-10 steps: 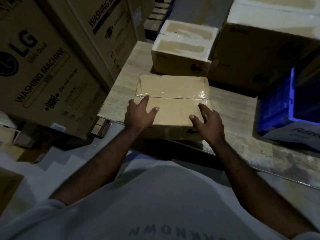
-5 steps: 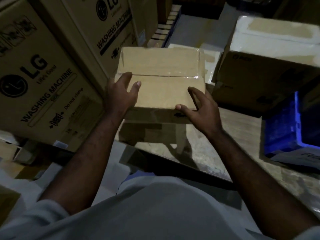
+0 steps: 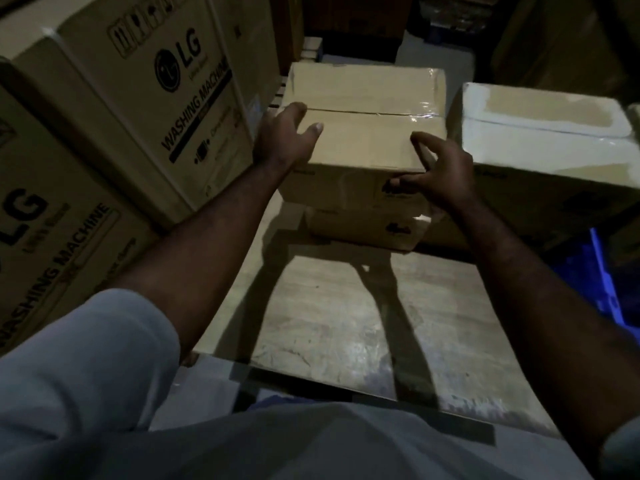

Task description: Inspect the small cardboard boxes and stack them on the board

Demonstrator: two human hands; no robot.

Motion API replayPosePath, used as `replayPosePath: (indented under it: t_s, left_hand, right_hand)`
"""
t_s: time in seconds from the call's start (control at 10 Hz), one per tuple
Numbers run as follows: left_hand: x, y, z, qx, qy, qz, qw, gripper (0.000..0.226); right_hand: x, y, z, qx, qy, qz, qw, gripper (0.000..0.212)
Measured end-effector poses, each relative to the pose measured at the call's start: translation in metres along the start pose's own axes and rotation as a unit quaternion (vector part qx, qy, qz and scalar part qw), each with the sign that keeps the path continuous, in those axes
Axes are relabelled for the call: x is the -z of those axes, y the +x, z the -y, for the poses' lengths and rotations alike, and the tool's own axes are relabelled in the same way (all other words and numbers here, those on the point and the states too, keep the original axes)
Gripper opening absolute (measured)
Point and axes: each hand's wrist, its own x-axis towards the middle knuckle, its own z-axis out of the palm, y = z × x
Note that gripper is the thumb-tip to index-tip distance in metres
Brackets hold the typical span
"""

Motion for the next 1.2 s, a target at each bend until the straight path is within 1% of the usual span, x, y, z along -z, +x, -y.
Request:
replayPosePath:
  t_s: [0.1, 0.2, 0.3, 0.4, 0.5, 0.6, 0.7, 0.8, 0.9, 1.0, 1.1, 1.2]
  left_hand:
    - [-0.024, 0.026, 0.001, -0.009, 0.001, 0.032, 0.999, 0.068]
    - [-0.039, 0.039, -0.004, -0.020, 0.006, 0.048, 0.999, 0.073]
    - [-0.049, 0.049, -0.006, -0.012, 0.028, 0.046, 0.998, 0.072]
    - [-0.052, 0.052, -0.010, -0.017, 0.047, 0.057, 0.997, 0.069]
    - [-0.055, 0.054, -0.013, -0.015, 0.072, 0.063, 0.995, 0.062]
    - [-0.055, 0.052, -0.017, -0.015, 0.069, 0.057, 0.996, 0.060]
    - [-0.051, 0.048, -0.015, -0.034, 0.069, 0.051, 0.996, 0.055]
    - [-0.049, 0.046, -0.011, -0.061, 0.082, 0.061, 0.993, 0.050]
    - [-0.049, 0.037, -0.009, -0.078, 0.105, 0.082, 0.988, 0.051]
    - [-0.051, 0.021, -0.008, -0.118, 0.150, 0.073, 0.979, 0.056]
    - [-0.048, -0.016, -0.012, -0.174, 0.196, 0.042, 0.964, 0.062]
    - [-0.050, -0.050, -0.013, -0.248, 0.218, -0.010, 0.944, 0.066]
  right_hand:
    - [0.000, 0.013, -0.009, -0.049, -0.006, -0.007, 0.999, 0.096]
    - [-0.002, 0.018, -0.016, -0.073, -0.027, -0.020, 0.997, 0.094]
    - [-0.002, 0.018, -0.014, -0.075, -0.028, -0.031, 0.996, 0.082]
    - [-0.002, 0.010, -0.004, -0.048, -0.073, -0.034, 0.996, 0.065]
    - [-0.010, -0.005, 0.011, -0.036, -0.185, -0.059, 0.980, 0.030]
    - [-0.024, -0.009, 0.021, 0.029, -0.284, -0.110, 0.952, 0.016]
    - [-0.033, -0.001, 0.019, 0.068, -0.288, -0.096, 0.950, 0.027]
    - [-0.034, 0.004, 0.011, 0.080, -0.294, -0.080, 0.949, 0.038]
    - [-0.031, 0.001, 0.004, 0.098, -0.306, -0.070, 0.944, 0.047]
    - [-0.031, -0.007, -0.003, 0.117, -0.316, -0.081, 0.938, 0.054]
    - [-0.029, -0.025, -0.005, 0.095, -0.307, -0.066, 0.945, 0.068]
    - [-0.030, -0.041, -0.018, 0.137, -0.308, -0.084, 0.938, 0.073]
